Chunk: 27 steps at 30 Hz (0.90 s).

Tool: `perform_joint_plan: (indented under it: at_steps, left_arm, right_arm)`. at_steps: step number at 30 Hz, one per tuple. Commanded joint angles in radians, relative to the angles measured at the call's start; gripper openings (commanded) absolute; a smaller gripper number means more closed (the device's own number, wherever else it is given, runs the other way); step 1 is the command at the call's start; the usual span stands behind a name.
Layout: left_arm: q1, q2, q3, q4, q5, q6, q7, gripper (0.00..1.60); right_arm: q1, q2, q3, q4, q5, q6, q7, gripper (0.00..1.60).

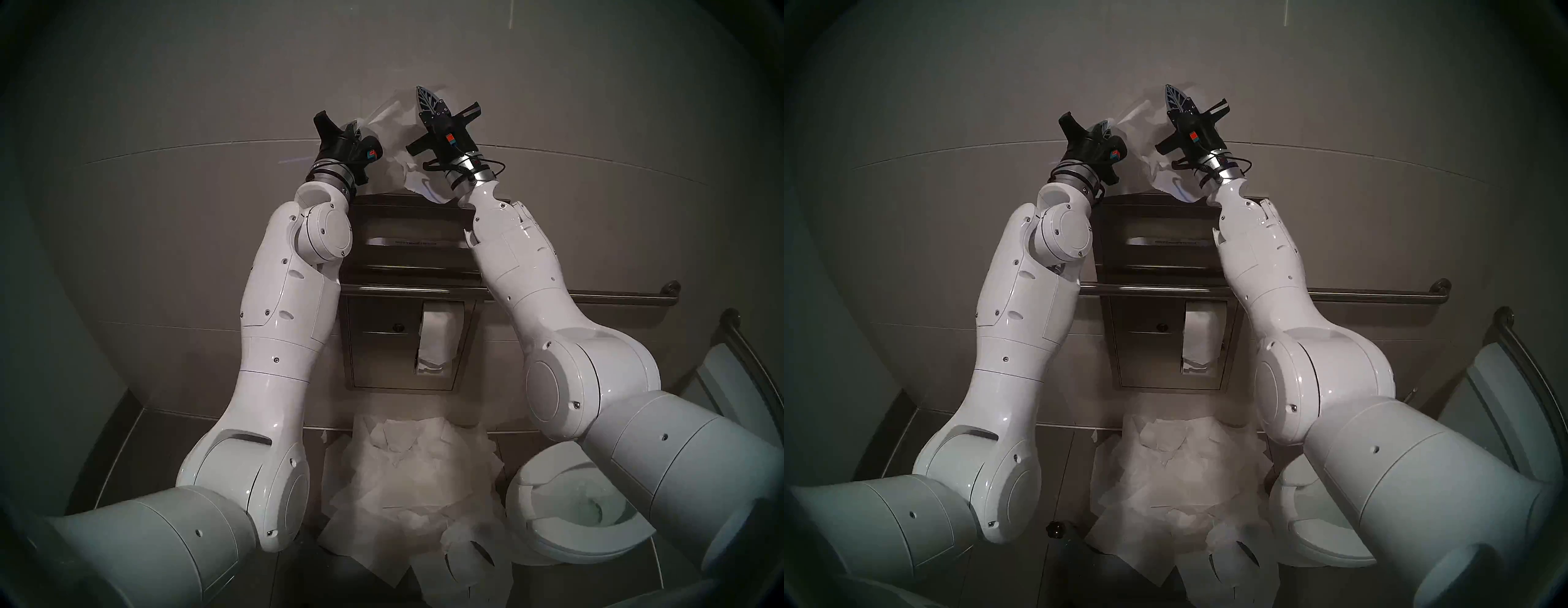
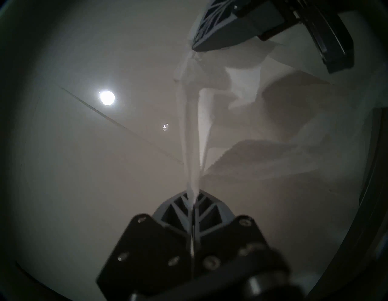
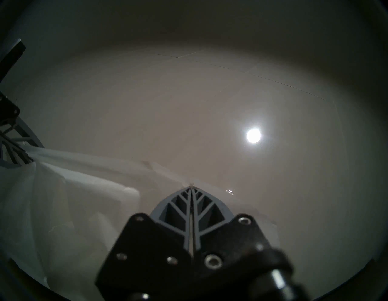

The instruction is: Take out a toilet seat cover

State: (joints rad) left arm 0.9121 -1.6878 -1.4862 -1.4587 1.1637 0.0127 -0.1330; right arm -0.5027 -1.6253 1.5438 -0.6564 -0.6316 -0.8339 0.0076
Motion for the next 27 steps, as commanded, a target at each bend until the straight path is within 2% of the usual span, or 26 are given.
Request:
perform_joint_plan:
  at_steps: [1,15,27]
  left_arm:
    - [-0.046,-0.013,-0.002,-0.058,-0.016,-0.009,0.004,0.00]
    - [-0.021,-0.007,-0.004,-0.097,-0.019,-0.013,0.000,0.00]
    - [-0.023,-0.005,-0.010,-0.108,-0.024,-0.010,-0.007,0.00]
  right_arm:
    - [0.103,-0.008,-0.002,0.011,-0.009,-0.028,-0.029,0.00]
    - [0.149,-0.002,0.033,0.091,-0.022,-0.070,-0.095,0.00]
    - [0.193,0.003,0.032,0.163,-0.059,-0.118,-0.137,0.00]
